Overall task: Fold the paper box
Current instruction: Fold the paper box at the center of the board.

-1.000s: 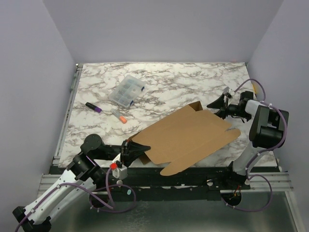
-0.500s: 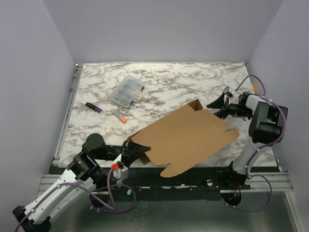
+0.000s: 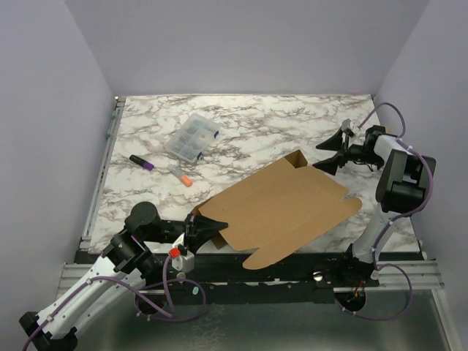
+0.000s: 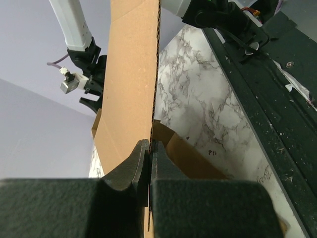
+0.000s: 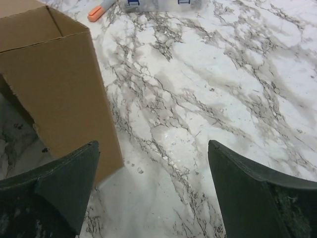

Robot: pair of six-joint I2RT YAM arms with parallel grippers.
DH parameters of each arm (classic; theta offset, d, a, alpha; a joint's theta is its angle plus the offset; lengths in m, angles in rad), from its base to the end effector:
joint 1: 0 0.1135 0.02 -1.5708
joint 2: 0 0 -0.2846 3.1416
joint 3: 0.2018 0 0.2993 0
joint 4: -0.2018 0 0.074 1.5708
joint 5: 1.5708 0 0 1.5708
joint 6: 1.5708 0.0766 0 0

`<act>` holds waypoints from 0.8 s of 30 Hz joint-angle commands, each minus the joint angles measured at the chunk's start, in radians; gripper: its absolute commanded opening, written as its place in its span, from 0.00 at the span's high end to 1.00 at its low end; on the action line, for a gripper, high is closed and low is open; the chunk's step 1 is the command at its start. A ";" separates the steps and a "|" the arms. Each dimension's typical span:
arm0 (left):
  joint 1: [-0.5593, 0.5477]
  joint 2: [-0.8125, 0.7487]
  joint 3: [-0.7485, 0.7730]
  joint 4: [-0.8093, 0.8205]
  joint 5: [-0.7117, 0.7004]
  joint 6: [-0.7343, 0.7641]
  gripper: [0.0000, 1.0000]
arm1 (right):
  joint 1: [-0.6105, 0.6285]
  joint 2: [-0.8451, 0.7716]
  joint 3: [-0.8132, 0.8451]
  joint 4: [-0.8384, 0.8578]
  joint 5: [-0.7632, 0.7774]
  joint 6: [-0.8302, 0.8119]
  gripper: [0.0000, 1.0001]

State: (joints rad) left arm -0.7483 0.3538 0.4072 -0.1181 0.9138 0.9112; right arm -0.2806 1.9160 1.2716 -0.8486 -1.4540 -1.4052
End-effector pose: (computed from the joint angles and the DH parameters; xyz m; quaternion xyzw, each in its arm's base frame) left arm 0.0783 -0.1555 0.2798 0.6867 0.2194 -0.2709 0.6379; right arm 0.3989 -0.0358 0.1704 -0.4199 0.6179 0.4201 0.5152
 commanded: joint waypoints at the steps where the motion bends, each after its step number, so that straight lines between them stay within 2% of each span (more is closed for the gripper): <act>1: -0.003 -0.012 0.005 -0.076 0.006 -0.013 1.00 | 0.003 0.071 0.099 -0.169 -0.025 -0.078 0.11; 3: -0.004 -0.013 0.007 -0.079 0.003 -0.014 1.00 | 0.005 0.071 0.103 -0.029 0.012 0.134 0.16; 6: -0.004 -0.004 0.010 -0.080 0.001 -0.001 1.00 | 0.036 -0.011 -0.020 0.394 0.162 0.582 0.07; 8: -0.003 0.004 0.014 -0.080 -0.002 0.009 1.00 | 0.060 -0.038 -0.047 0.458 0.162 0.612 0.03; 11: -0.004 0.005 0.021 -0.082 -0.021 0.030 1.00 | 0.081 0.008 0.012 0.340 0.093 0.562 0.03; 16: -0.004 -0.005 0.027 -0.069 -0.046 0.033 1.00 | 0.127 0.032 0.005 0.364 0.082 0.572 0.02; 21: -0.004 -0.079 -0.032 0.142 -0.102 -0.145 1.00 | 0.138 0.045 0.015 0.434 0.053 0.679 0.01; 24: -0.004 -0.085 -0.047 0.156 -0.098 -0.158 1.00 | 0.140 0.076 0.047 0.426 0.035 0.704 0.01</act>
State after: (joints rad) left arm -0.7483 0.2886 0.3931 -0.0437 0.8410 0.8494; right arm -0.1413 1.9434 1.2724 -0.4614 -1.3697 -0.7769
